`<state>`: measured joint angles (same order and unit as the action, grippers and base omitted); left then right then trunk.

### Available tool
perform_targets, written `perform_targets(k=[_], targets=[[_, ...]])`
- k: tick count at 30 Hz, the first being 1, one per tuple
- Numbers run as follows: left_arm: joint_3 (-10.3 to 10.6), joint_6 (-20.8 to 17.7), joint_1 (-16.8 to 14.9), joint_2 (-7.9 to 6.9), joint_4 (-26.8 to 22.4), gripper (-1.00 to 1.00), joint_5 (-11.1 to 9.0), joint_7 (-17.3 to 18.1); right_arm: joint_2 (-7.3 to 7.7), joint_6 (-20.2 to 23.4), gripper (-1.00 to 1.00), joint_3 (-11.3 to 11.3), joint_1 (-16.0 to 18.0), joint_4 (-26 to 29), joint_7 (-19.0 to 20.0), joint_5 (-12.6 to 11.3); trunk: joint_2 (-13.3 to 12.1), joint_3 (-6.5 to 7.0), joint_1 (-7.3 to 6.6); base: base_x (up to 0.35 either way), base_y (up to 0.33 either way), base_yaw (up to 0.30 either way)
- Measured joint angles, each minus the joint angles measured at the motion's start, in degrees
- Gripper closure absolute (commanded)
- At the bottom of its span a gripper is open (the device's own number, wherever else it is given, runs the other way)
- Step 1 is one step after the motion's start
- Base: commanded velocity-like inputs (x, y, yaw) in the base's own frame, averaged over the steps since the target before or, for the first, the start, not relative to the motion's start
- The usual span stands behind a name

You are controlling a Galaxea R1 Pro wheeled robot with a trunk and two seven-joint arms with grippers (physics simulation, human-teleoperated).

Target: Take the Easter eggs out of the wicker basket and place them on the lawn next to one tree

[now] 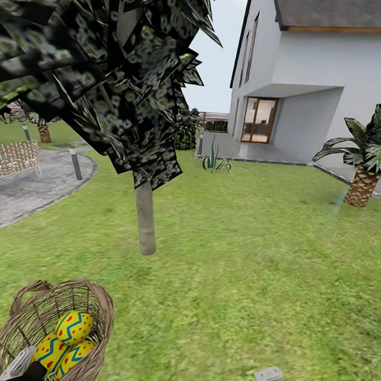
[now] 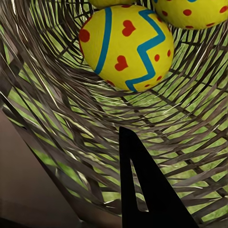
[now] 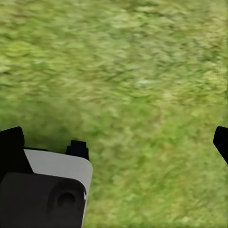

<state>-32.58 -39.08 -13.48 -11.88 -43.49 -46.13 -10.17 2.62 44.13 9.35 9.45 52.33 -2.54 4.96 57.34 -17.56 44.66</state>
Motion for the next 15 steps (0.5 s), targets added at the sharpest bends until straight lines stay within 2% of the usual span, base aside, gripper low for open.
perform_targets(k=[15], targets=[[0.0,0.0,0.0,0.01,0.0,1.0,0.0,0.0,-0.21,0.0,-1.0,0.0,0.0,0.0,0.0,0.0,6.0,-2.7,3.3,0.0,0.0,0.0]])
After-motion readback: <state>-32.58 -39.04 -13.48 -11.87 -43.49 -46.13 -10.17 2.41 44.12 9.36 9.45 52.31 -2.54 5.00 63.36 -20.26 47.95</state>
